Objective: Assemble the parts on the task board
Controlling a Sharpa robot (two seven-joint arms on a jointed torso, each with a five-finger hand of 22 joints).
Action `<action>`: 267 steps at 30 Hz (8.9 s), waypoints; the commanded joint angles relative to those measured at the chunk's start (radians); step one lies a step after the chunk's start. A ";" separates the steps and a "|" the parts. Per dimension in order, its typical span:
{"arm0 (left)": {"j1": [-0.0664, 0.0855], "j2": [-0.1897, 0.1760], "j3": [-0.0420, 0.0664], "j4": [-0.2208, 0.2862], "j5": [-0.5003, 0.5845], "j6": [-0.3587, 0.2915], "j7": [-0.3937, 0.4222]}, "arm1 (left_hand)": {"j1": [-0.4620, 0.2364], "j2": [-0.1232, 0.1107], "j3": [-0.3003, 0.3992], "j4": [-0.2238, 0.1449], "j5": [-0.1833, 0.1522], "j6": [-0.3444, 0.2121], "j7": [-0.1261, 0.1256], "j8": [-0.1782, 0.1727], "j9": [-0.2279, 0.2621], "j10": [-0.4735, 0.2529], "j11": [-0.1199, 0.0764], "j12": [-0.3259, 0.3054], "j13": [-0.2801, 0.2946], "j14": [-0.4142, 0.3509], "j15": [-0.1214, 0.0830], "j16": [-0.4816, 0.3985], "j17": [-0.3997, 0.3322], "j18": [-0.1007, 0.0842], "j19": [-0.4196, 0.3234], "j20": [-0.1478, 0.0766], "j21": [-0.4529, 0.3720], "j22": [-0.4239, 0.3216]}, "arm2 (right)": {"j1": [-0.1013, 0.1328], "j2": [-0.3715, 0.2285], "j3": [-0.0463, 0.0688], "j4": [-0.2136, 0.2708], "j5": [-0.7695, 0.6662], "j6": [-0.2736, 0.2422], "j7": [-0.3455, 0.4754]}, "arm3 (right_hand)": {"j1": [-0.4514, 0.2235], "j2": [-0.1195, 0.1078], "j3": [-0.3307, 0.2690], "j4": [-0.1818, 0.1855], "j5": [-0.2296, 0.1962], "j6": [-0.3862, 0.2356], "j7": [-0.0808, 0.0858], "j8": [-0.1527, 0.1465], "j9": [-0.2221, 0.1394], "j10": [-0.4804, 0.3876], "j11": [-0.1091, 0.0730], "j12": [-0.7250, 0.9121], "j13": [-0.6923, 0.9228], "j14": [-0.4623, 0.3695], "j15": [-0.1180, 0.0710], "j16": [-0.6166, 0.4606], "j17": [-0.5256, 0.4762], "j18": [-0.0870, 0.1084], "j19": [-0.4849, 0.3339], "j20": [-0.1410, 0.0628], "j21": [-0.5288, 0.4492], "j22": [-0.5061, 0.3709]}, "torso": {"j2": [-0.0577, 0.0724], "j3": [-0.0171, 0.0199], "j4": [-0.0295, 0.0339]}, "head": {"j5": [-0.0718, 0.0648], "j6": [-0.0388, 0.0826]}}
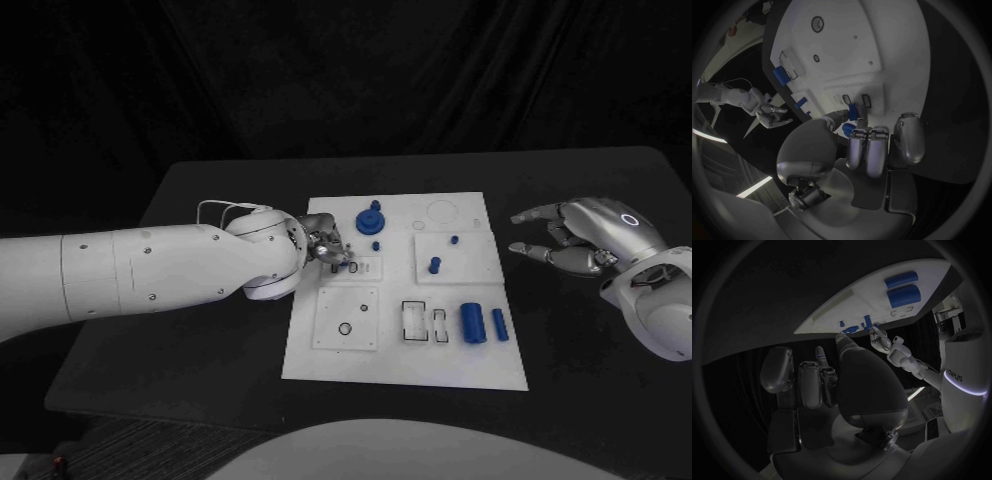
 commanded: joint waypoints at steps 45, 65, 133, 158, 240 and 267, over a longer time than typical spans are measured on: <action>0.022 -0.028 -0.001 0.006 0.194 -0.141 0.149 | 0.033 -0.014 -0.013 0.005 -0.028 -0.006 -0.004 0.011 0.011 0.106 -0.007 0.004 0.263 0.102 -0.013 0.003 0.263 -0.014 0.023 -0.008 0.015 0.092 | -0.024 0.036 0.001 0.077 -0.007 -0.106 0.078 | 0.019 0.015 -0.001 -0.017 0.057 0.017 0.002 -0.011 -0.005 0.077 0.009 0.006 0.224 0.075 0.006 0.003 0.122 -0.013 0.008 0.006 0.017 0.157 | 0.000 -0.0029 -0.0005 | 0.005 0.006; 0.007 -0.008 -0.002 -0.013 0.127 -0.118 0.163 | 0.063 0.003 -0.093 0.071 -0.114 -0.026 0.010 0.001 0.003 0.106 0.006 0.004 0.263 0.102 0.001 0.003 0.263 -0.012 0.015 0.004 0.002 0.097 | -0.037 0.050 0.001 0.087 -0.007 -0.090 0.091 | 0.021 0.015 0.000 -0.019 0.061 0.015 0.002 -0.013 -0.007 0.080 0.009 0.009 0.228 0.076 0.006 0.006 0.124 -0.014 0.010 0.006 0.023 0.158 | 0.004 -0.0023 0.0035 | 0.001 0.002; 0.028 -0.029 -0.001 0.058 0.235 -0.150 0.209 | 0.087 0.013 -0.110 0.088 -0.088 -0.006 0.003 0.009 -0.004 0.106 0.001 0.004 0.263 0.102 -0.003 0.003 0.263 -0.015 0.024 0.002 0.008 0.109 | -0.060 0.363 0.001 0.023 -0.007 0.079 0.126 | -0.027 0.037 -0.013 -0.021 0.064 -0.035 0.000 -0.017 -0.035 0.104 0.006 0.037 0.264 0.091 0.003 0.077 0.175 -0.054 0.077 0.001 0.260 0.212 | 0.000 -0.0025 0.0000 | -0.016 0.000; 0.046 -0.027 -0.001 0.090 0.273 -0.160 0.229 | 0.085 0.018 -0.117 0.104 -0.089 0.005 0.001 0.008 -0.013 0.106 -0.002 0.004 0.263 0.102 -0.006 0.003 0.263 -0.016 0.031 -0.001 0.014 0.115 | -0.063 0.370 0.001 0.017 -0.007 0.108 0.121 | -0.030 0.041 -0.013 -0.029 0.063 -0.097 -0.009 -0.024 -0.044 0.104 0.000 0.037 0.264 0.090 -0.001 0.076 0.173 -0.054 0.075 -0.001 0.262 0.211 | 0.000 -0.0025 -0.0001 | -0.022 0.001; 0.067 -0.049 -0.001 0.110 0.372 -0.094 0.238 | 0.121 0.013 -0.115 0.093 -0.078 0.011 -0.005 0.008 -0.025 0.106 -0.007 0.004 0.263 0.102 -0.011 0.003 0.263 -0.016 0.031 -0.005 0.010 0.115 | -0.069 0.352 0.001 -0.022 -0.007 0.146 0.083 | -0.035 0.055 -0.011 -0.064 0.065 -0.218 -0.045 -0.022 -0.047 0.104 -0.032 0.037 0.264 0.085 -0.029 0.066 0.152 -0.053 0.069 -0.027 0.269 0.210 | 0.002 -0.0021 0.0006 | -0.014 -0.003; 0.067 -0.063 -0.001 0.096 0.372 -0.063 0.208 | 0.135 0.012 -0.112 0.089 -0.059 0.012 -0.005 0.006 -0.031 0.106 -0.008 0.004 0.263 0.102 -0.011 0.003 0.263 -0.015 0.029 -0.007 0.007 0.115 | -0.069 0.308 0.001 0.004 -0.007 0.136 0.064 | -0.021 0.056 -0.004 -0.081 0.071 -0.199 -0.038 -0.022 -0.046 0.104 -0.026 0.037 0.264 0.084 -0.025 0.062 0.146 -0.052 0.065 -0.024 0.264 0.208 | 0.002 -0.0017 0.0003 | -0.005 -0.004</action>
